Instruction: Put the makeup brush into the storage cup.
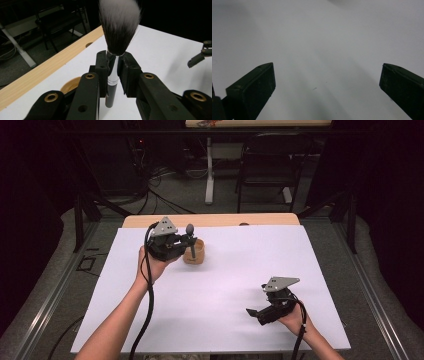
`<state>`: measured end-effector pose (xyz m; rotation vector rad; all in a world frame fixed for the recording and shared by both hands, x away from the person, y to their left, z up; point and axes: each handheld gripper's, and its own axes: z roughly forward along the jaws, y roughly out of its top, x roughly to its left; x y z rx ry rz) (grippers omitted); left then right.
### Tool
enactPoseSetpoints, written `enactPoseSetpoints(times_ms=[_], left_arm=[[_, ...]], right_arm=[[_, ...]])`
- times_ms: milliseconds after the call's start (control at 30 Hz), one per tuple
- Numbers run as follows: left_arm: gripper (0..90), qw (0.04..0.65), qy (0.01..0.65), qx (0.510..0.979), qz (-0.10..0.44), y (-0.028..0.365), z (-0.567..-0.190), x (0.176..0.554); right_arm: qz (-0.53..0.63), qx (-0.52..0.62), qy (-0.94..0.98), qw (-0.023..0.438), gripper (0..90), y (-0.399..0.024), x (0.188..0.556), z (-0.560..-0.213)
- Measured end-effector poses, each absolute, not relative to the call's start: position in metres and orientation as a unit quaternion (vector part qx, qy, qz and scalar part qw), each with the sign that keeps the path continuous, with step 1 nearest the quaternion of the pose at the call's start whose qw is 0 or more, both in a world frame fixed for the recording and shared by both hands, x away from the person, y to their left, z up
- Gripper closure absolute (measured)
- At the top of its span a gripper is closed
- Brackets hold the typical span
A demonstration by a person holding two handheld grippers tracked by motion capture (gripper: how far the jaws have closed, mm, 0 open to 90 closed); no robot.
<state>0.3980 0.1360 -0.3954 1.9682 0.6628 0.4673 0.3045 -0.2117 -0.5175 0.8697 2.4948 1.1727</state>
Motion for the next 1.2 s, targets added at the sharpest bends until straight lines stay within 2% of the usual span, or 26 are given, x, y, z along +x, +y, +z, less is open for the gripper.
enactPoseSetpoints(times_ms=[467,1200], left_arm=[[77.9,0.476,0.285,0.805,0.211,0.136,-0.389,0.417],[78.0,0.469,0.311,0.797,0.220,0.126,-0.401,0.445]], right_arm=[[0.403,0.297,0.857,0.126,0.0,-0.212,0.304,-0.516],[0.404,0.293,0.858,0.122,0.0,-0.211,0.304,-0.516]])
